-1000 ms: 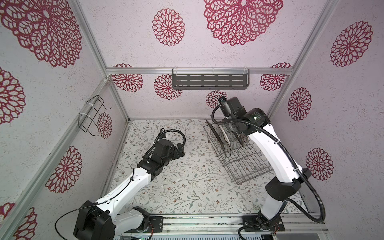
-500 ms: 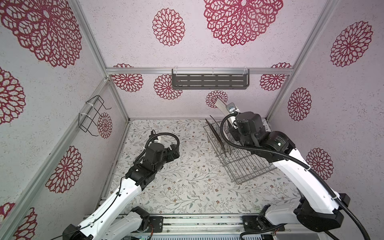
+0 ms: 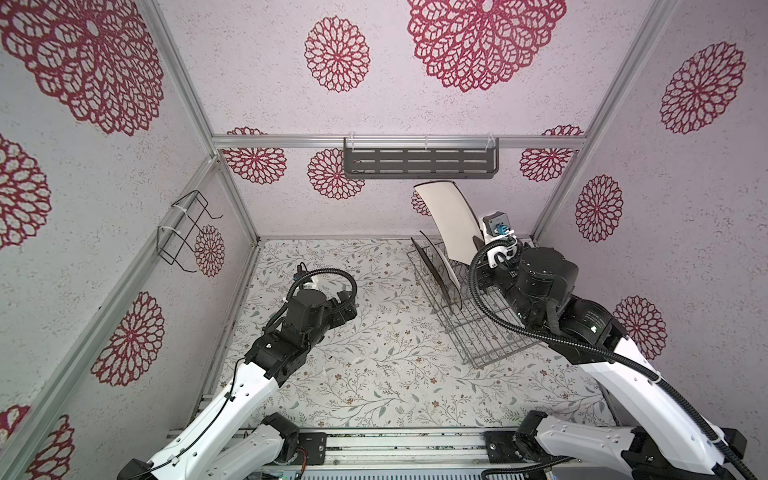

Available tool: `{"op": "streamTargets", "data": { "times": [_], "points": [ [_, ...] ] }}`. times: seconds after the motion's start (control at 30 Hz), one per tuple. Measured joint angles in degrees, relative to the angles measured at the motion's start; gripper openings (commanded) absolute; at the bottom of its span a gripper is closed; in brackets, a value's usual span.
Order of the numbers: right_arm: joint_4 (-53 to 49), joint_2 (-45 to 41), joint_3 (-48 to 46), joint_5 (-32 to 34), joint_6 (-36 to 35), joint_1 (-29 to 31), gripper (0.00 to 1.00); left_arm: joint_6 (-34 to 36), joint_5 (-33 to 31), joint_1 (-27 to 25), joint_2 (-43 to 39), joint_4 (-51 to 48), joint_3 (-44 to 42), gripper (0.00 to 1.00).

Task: Unload the plates from the dish rack
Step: 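Lift the white square plate up out of the rack with the right gripper, then bring the plate toward the left gripper and grasp its edge with the left gripper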

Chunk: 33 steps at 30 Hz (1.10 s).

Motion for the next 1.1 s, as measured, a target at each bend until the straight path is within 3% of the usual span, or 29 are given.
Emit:
{"op": "streamTargets", "data": {
  "times": [0.2,0.47,0.77,1.1],
  "points": [
    [13.1,-3.4,-9.1,-5.7,6.7,0.1,0.00,1.2,0.9,0.0,1.3,-0.3,6.6,0.95],
    [32.7,-3.3,-21.8,-9.0,19.0,0.2,0.00,-0.4,2.0,0.0,0.8,2.0,5.7,0.97],
    [52.7,2.2,-31.0,-8.9,32.7,0.2,0.00,-8.4,11.8,0.6,-0.9,16.6,-0.7,0.97],
    [64.3,8.6,-32.5,-3.6,41.7,2.6,0.00,-19.2,17.2,2.2,1.1,34.9,-6.4,0.95]
  ]
}}
